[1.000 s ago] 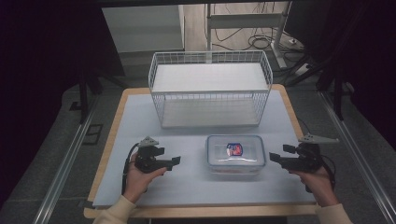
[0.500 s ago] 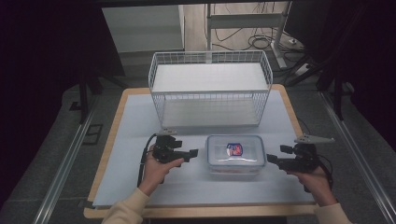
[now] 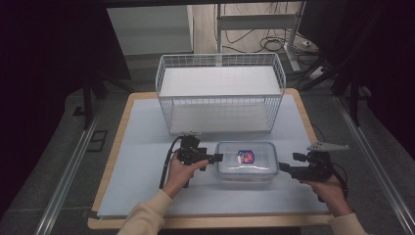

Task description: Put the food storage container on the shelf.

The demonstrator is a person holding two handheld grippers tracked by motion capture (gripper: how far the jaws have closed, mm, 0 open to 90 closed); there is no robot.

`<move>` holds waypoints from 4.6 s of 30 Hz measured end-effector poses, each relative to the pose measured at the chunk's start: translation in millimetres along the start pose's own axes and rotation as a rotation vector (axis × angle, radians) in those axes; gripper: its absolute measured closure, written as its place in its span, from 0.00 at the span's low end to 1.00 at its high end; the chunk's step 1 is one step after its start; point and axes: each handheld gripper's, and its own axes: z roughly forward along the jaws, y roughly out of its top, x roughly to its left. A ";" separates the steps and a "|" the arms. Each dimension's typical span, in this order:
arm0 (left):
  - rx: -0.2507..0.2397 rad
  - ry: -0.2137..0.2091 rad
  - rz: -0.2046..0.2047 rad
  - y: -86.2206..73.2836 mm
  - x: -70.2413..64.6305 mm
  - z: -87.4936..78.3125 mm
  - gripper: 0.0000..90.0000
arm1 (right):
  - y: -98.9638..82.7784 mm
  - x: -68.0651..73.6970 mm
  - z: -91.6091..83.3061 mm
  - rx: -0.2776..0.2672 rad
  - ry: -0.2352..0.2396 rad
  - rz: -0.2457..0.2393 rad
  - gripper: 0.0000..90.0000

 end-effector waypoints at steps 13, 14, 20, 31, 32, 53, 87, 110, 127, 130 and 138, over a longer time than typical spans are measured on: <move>0.068 -0.084 -0.064 -2.6 7.4 18.5 0.18 | -0.3 0.2 1.7 0.008 0.008 -0.004 0.24; 0.071 -0.105 -0.080 -3.0 8.3 20.1 0.18 | -0.4 0.5 2.1 0.012 0.008 -0.005 0.24; 0.093 -0.171 -0.111 -5.0 12.2 25.0 0.20 | -0.4 0.8 2.8 0.016 0.007 -0.007 0.24; 0.097 -0.210 -0.132 -5.7 14.2 25.2 0.27 | 2.8 3.3 9.7 0.040 0.046 0.004 0.21; 0.097 -0.209 -0.130 -5.7 14.1 24.9 0.27 | 4.8 3.1 11.1 0.042 0.054 0.009 0.21; 0.078 -0.225 -0.156 -6.9 16.8 21.1 0.36 | 23.2 -14.3 54.5 0.173 0.191 0.196 0.21; 0.047 -0.218 -0.074 -14.4 8.8 10.1 0.43 | 15.6 -22.0 44.4 0.194 0.302 0.291 0.43; -0.004 -0.194 -0.007 -25.8 -2.2 0.0 0.49 | 2.0 -14.3 28.3 0.112 0.311 0.284 0.52; -0.030 -0.170 0.003 -29.0 -8.4 -5.5 0.53 | -2.5 -11.8 23.7 0.068 0.315 0.297 0.57; -0.044 -0.156 0.004 -28.1 -9.5 -7.6 0.53 | -1.3 -9.1 23.3 0.062 0.305 0.290 0.58; -0.058 -0.152 0.009 -26.4 -9.7 -12.2 0.54 | 0.9 -5.9 23.2 0.043 0.302 0.284 0.59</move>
